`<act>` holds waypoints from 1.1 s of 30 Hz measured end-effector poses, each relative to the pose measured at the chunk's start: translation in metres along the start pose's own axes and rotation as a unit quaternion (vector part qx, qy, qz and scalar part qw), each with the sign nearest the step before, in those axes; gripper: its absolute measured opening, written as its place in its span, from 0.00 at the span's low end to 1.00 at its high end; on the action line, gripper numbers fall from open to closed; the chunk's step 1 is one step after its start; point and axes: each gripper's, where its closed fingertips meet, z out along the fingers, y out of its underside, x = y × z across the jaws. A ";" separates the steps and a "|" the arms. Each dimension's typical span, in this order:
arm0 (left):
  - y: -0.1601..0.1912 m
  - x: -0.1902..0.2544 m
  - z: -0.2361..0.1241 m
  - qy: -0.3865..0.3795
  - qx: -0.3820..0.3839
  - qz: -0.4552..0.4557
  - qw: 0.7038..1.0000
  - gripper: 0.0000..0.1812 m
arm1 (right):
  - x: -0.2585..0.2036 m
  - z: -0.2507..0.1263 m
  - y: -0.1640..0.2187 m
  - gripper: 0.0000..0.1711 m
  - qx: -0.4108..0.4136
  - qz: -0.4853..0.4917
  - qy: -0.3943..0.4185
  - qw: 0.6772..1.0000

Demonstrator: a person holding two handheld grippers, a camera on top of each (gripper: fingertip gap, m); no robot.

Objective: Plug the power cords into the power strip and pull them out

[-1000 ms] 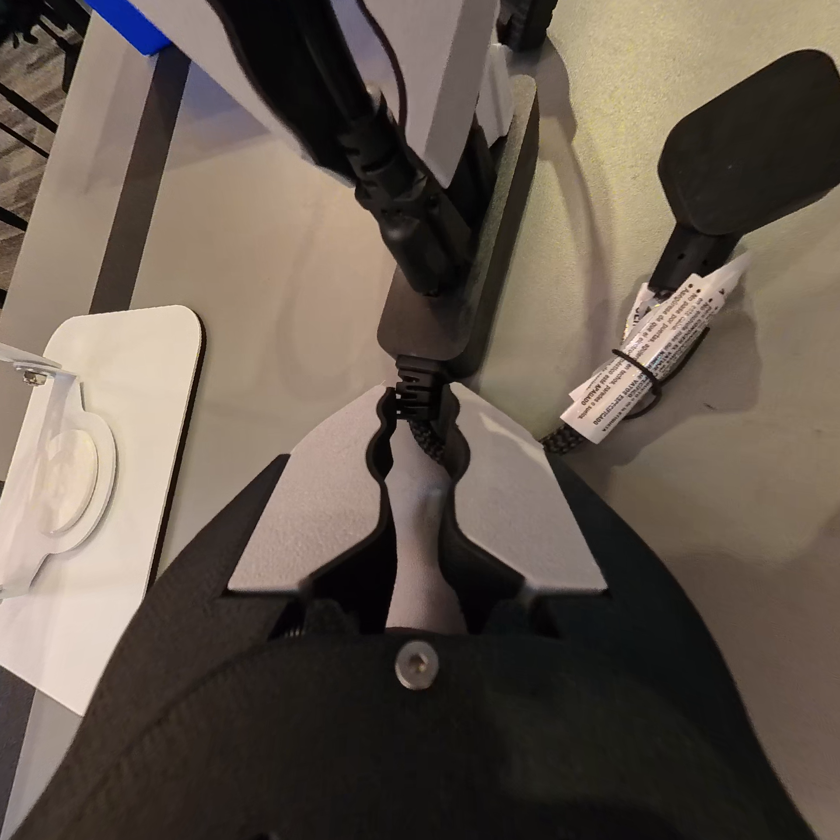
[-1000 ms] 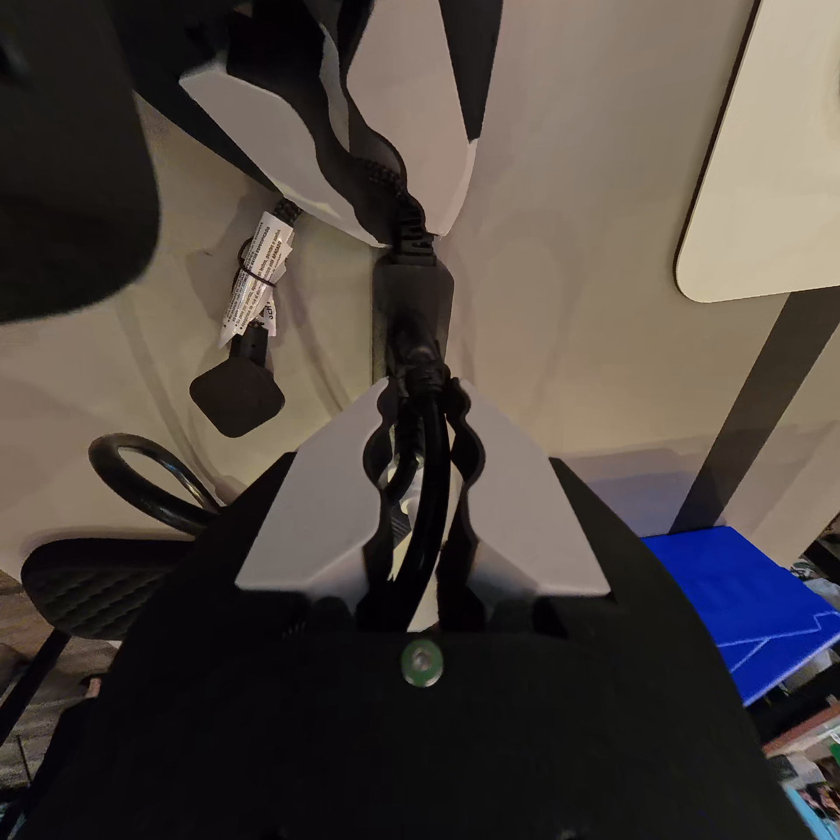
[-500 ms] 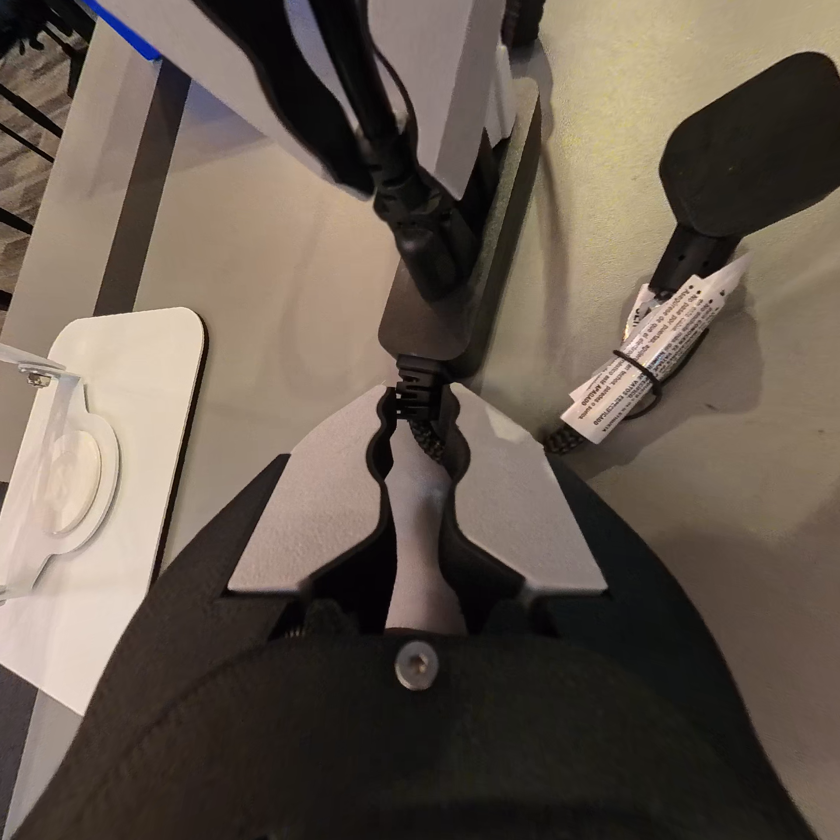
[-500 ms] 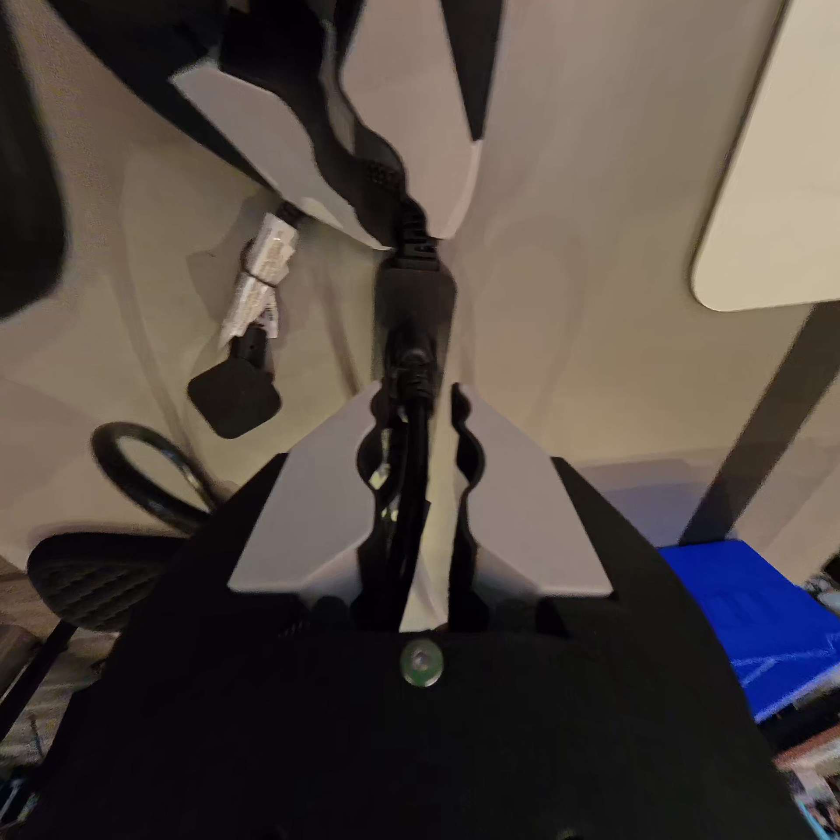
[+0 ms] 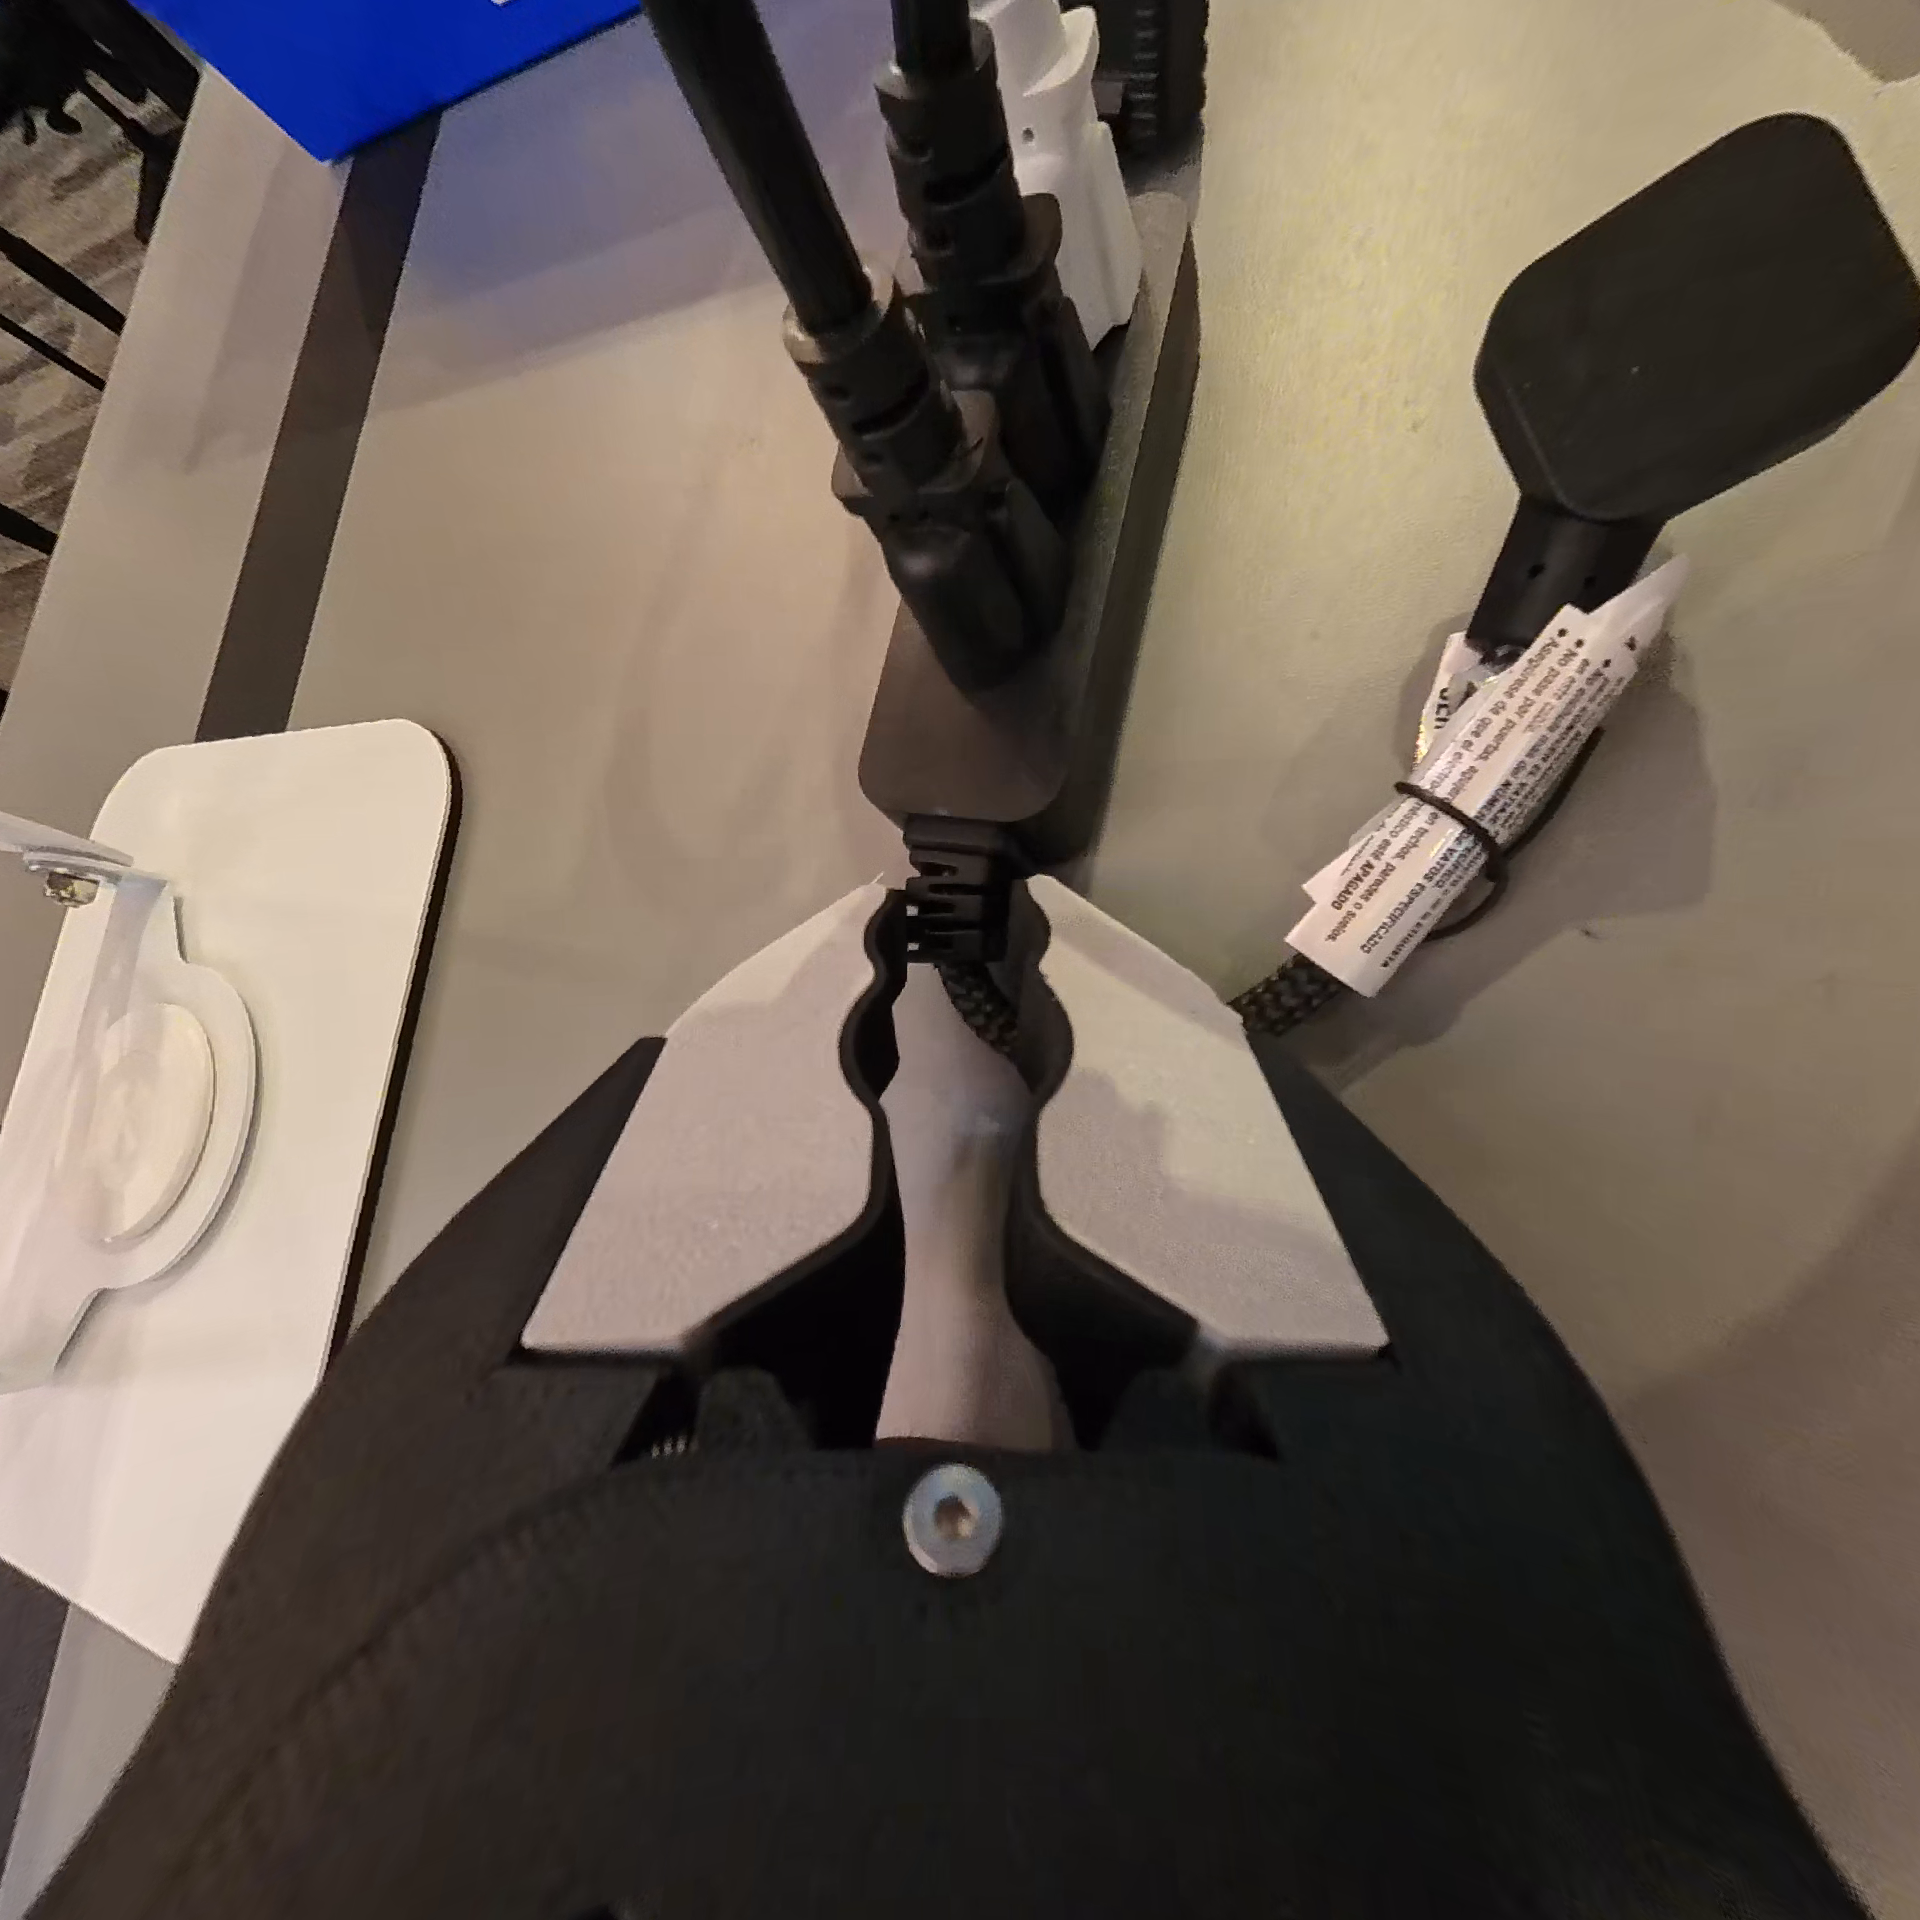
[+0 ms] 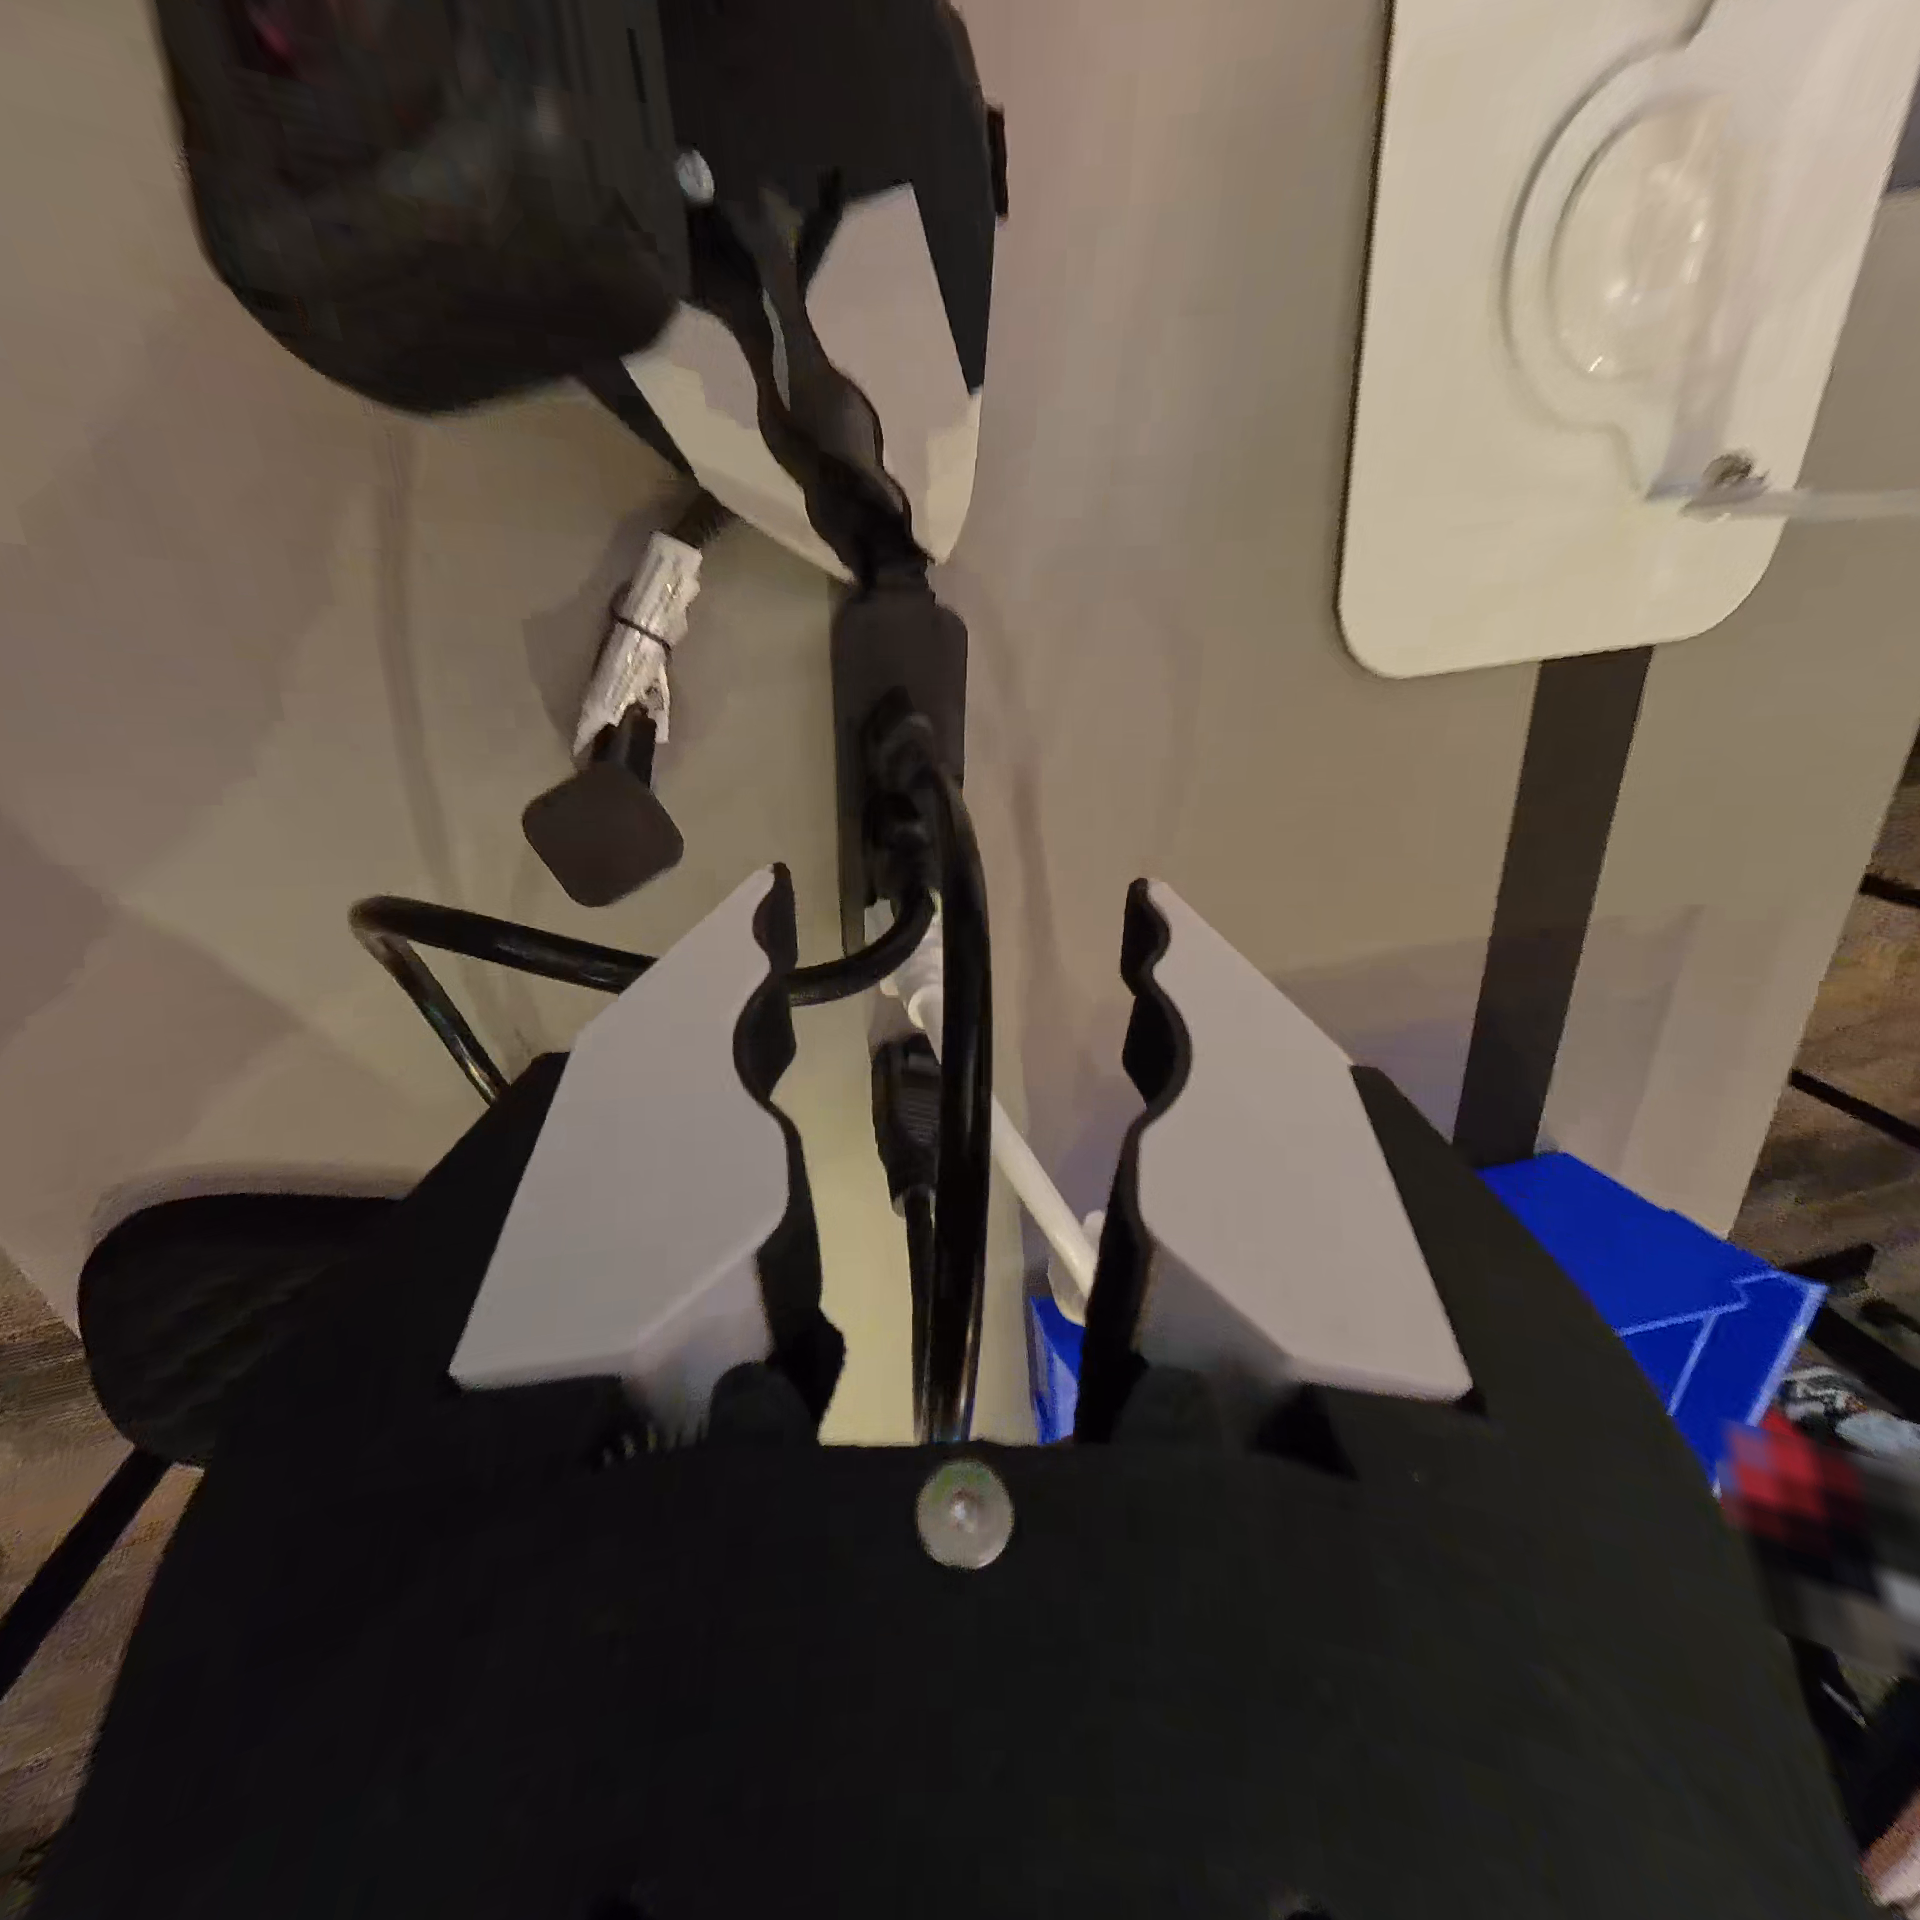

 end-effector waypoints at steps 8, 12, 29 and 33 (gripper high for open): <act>-0.001 0.002 0.001 -0.004 -0.005 0.009 1.000 0.10 | -0.010 0.036 0.026 0.19 -0.117 -0.038 -0.026 0.992; -0.003 0.003 0.001 -0.007 -0.002 0.011 1.000 0.10 | -0.008 0.046 0.016 0.30 -0.156 -0.077 -0.015 0.985; -0.004 0.006 0.001 -0.006 -0.003 0.023 1.000 0.10 | -0.014 0.063 0.028 0.04 -0.208 -0.122 -0.063 0.969; -0.002 0.008 -0.001 0.003 -0.008 0.030 1.000 0.10 | -0.014 0.064 0.026 0.04 -0.199 -0.128 -0.057 0.970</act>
